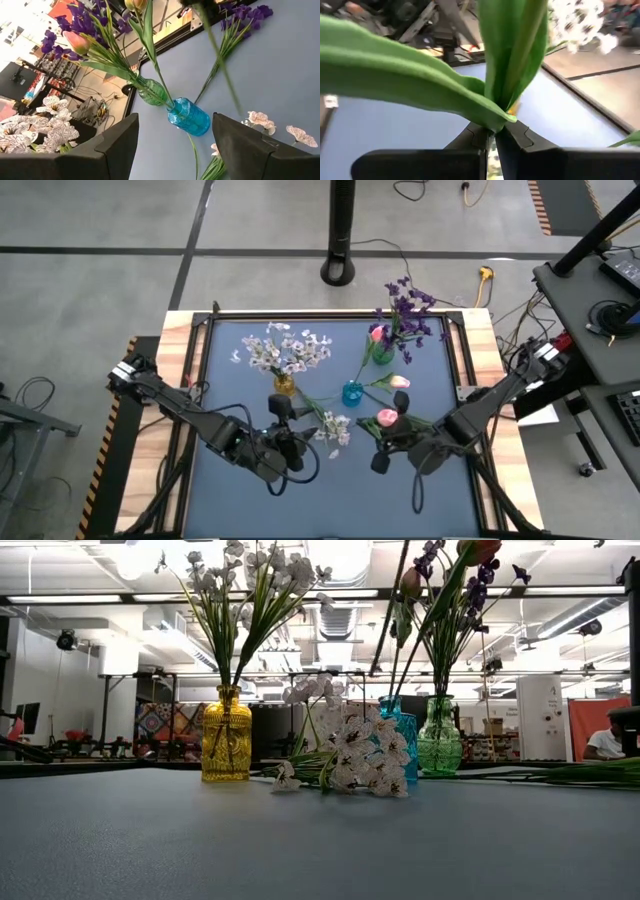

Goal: Sort flowers into vase by color
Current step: Put the pink tulip into the blue flower vase

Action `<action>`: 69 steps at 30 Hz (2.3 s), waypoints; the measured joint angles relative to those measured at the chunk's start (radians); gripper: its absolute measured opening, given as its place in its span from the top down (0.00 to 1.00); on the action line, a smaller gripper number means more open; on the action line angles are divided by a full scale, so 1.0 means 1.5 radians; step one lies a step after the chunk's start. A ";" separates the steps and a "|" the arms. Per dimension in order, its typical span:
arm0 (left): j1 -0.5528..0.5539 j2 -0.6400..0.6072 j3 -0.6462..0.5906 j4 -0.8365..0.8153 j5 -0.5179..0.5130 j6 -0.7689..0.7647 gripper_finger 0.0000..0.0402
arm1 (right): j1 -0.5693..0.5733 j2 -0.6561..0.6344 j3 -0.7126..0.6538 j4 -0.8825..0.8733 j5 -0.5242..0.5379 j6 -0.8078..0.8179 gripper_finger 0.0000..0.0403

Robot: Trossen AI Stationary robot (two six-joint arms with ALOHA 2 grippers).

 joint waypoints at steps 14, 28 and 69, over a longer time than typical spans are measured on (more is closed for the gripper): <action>0.000 0.000 0.000 -0.026 -0.002 -0.027 0.41 | -0.105 0.027 0.191 -0.293 0.011 0.011 0.96; 0.000 0.000 -0.001 -0.035 -0.002 -0.033 0.41 | -0.198 0.009 0.183 -0.328 -0.046 0.000 0.96; 0.000 0.000 -0.001 -0.035 -0.001 -0.035 0.41 | -0.224 0.009 0.131 -0.277 -0.046 0.089 0.96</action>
